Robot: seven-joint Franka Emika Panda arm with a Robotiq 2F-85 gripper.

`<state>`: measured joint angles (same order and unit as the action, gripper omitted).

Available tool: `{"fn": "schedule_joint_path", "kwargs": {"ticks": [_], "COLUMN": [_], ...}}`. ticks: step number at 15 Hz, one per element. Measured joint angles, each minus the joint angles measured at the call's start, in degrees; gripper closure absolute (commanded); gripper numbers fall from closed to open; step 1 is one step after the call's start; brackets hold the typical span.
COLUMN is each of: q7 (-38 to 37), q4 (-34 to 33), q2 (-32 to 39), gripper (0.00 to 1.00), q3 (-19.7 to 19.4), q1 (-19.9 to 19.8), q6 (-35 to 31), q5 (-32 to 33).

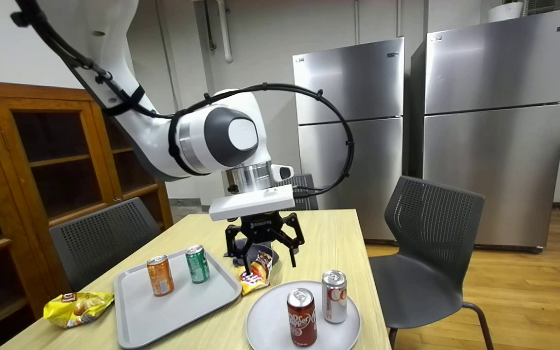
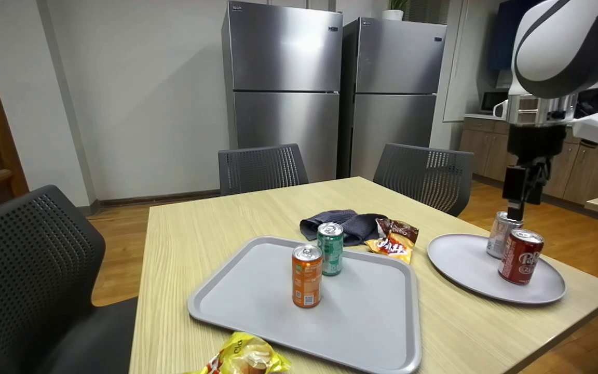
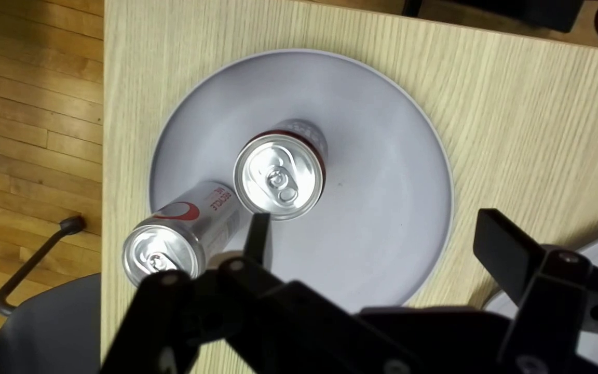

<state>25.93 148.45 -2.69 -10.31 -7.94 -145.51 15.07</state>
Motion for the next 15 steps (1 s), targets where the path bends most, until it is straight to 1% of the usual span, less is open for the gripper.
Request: {"fn": "schedule_joint_path", "kwargs": {"ticks": [4, 8, 15], "q7": [0.07, 0.07, 0.42], "q4": [0.40, 0.41, -0.79], "q2": [0.17, 1.81, 5.47], "gripper": [0.00, 0.00, 0.00], "q3": [-0.09, -0.86, -2.56], "q1": [-0.02, -0.47, -2.68], "q6": [-0.68, -1.80, -4.33], "q5": [0.00, 0.00, -0.14]}}
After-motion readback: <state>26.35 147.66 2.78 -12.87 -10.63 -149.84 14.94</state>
